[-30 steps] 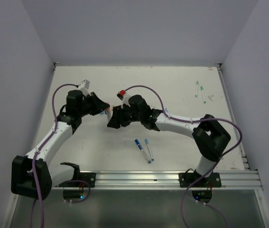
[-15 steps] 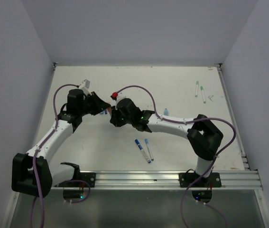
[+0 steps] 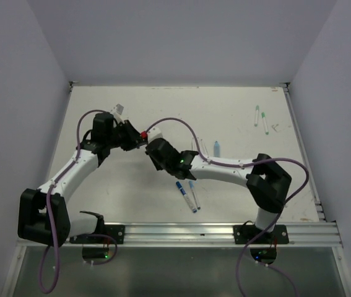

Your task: Open the pen caps

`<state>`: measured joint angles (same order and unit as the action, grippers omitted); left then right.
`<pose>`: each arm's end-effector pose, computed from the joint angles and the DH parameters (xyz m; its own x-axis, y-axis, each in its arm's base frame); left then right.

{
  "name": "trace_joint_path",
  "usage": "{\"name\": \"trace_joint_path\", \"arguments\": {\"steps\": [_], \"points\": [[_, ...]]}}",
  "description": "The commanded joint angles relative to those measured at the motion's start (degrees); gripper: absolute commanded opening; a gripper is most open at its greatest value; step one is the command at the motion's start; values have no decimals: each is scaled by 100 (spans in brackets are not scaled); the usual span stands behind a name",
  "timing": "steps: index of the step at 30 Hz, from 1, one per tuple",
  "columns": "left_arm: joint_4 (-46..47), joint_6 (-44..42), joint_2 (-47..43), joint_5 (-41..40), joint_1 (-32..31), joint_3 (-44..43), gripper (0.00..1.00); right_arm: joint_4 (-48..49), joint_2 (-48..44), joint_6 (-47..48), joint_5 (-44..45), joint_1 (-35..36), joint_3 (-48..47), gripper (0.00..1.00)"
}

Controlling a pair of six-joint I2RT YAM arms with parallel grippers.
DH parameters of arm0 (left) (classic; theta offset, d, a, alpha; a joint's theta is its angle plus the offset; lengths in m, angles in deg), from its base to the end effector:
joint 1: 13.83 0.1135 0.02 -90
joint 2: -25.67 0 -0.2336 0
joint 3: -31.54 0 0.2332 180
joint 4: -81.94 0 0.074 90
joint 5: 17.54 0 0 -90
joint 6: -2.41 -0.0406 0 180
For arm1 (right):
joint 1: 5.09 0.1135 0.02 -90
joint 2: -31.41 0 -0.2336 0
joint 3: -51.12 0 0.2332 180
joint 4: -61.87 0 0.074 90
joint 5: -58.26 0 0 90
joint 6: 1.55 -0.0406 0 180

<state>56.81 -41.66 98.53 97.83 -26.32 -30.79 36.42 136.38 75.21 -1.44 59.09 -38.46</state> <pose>0.2602 -0.0755 0.2296 -0.7805 -0.4920 -0.3857 -0.0366 0.6518 -0.7575 0.1873 0.3401 0.2060 -0.4172 -0.4082 -0.8120 -0.5295 0.8353 -0.1479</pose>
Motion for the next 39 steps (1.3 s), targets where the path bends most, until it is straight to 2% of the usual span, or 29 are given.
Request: {"name": "trace_joint_path", "arguments": {"steps": [1, 2, 3, 4, 6, 7, 8, 9, 10, 13, 15, 19, 25, 28, 29, 30, 31, 33, 39], "points": [[703, 82, -8, -225, 45, -22, 0, 1372, -811, -956, -3578, -728, 628, 0], [784, 117, -96, -199, 45, 39, 0, 1771, -863, -1292, -4141, -932, 951, 0], [924, 126, -140, -181, 45, 188, 0, 2167, -864, -1626, -5321, -1273, 1077, 0], [1221, 126, -193, -138, 45, 294, 0, 3076, -820, -2334, -5751, -1503, 1330, 0], [1250, 100, -211, -41, 45, 347, 0, 3951, -750, -3354, -6751, -1610, 1481, 0], [1294, 91, -211, -14, 45, 382, 0, 4755, -619, -3700, -7027, -1645, 1526, 0], [1346, 65, -246, -14, 45, 426, 0, 5129, -548, -4008, -7230, -1681, 1578, 0], [1408, 65, -272, -23, 45, 461, 0, 5559, -452, -4734, -7397, -1733, 1614, 0], [1435, 56, -307, -92, 45, 549, 0, 6503, -294, -5106, -7660, -1751, 1666, 0], [1453, -67, -378, -111, 45, 576, 0, 8150, -30, -6382, -7785, -1883, 1903, 0], [1479, -119, -378, -76, 45, 576, 0, 8454, 173, -6604, -7882, -1962, 1957, 0], [1427, -321, -308, 205, 54, 497, 0, 7034, 7, -5666, -7900, -1962, 1957, 0], [1110, -506, -264, 31, 54, 383, 24, 4794, -608, -4128, -7584, -1962, 1826, 0], [584, -673, -114, -382, 54, 251, 24, 2976, -977, -3074, -6804, -1962, 1659, 0], [608, -682, -97, -418, 54, 259, 24, 2518, -1065, -2584, -6540, -1971, 1614, 0], [652, -682, -88, -444, 63, 346, 25, 1574, -1231, -2353, -5928, -1971, 1562, 0], [687, -647, -96, -471, 63, 400, 27, 1190, -1303, -2176, -5661, -1971, 1483, 0], [776, -647, -97, -532, 63, 479, 33, 531, -1548, -1912, -5082, -2015, 1534, 0], [714, -840, -202, -831, 63, 567, 40, -483, -2128, -1673, -3745, -2366, 2008, 0]]}}
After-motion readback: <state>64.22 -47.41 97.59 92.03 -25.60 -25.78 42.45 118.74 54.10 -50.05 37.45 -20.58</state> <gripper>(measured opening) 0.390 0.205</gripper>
